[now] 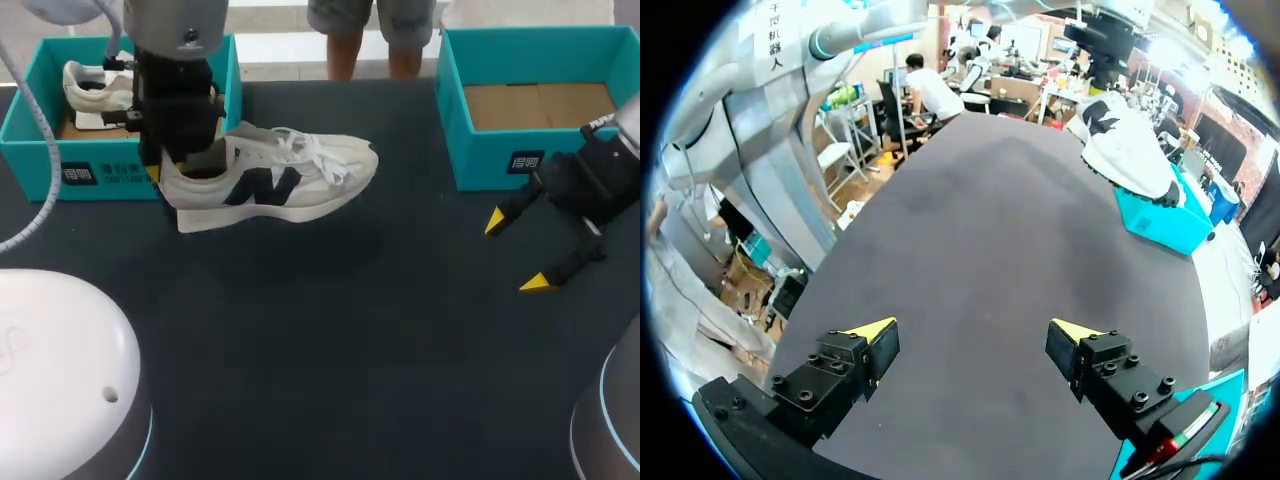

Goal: Take the shoe out of the shoebox, open the shoe tongue, remove and reinsert the insole, then place the shoe into the shoebox

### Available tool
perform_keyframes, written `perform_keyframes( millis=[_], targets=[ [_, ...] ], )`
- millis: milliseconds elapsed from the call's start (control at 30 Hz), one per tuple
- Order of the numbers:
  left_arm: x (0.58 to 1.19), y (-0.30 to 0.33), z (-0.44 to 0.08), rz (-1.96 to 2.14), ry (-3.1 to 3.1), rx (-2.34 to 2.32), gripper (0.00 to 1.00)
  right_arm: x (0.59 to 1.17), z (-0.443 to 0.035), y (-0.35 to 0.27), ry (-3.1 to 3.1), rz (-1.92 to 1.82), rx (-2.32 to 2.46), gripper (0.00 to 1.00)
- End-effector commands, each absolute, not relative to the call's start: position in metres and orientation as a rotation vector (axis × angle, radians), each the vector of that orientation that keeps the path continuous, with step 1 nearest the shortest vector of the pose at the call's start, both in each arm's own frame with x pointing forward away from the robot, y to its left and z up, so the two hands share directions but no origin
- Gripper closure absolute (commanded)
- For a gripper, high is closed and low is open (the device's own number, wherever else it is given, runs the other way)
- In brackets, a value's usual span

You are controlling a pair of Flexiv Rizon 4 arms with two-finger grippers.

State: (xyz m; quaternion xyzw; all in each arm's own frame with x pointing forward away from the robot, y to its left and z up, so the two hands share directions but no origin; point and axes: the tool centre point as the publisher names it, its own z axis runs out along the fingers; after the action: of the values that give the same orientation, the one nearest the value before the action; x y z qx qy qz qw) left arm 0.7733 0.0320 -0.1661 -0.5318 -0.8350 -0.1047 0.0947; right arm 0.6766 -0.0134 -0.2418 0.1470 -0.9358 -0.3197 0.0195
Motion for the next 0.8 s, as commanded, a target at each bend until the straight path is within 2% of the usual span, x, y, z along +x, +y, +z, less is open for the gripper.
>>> perform_keyframes(
  millis=[33, 400, 800],
  targets=[
    [0.772, 0.034, -0.164, -0.312, -2.480, -1.579, 1.00, 0.676, -0.242, -0.013, -2.905, -0.989, 0.455, 0.00],
    [0.767, 0.031, -0.165, -0.311, -2.489, -1.571, 1.00, 0.676, -0.242, -0.013, -2.905, -0.989, 0.455, 0.00],
    [0.700, -0.047, -0.190, -0.392, -2.508, -1.544, 1.00, 0.676, -0.242, -0.013, -2.905, -0.989, 0.455, 0.00]
  ],
)
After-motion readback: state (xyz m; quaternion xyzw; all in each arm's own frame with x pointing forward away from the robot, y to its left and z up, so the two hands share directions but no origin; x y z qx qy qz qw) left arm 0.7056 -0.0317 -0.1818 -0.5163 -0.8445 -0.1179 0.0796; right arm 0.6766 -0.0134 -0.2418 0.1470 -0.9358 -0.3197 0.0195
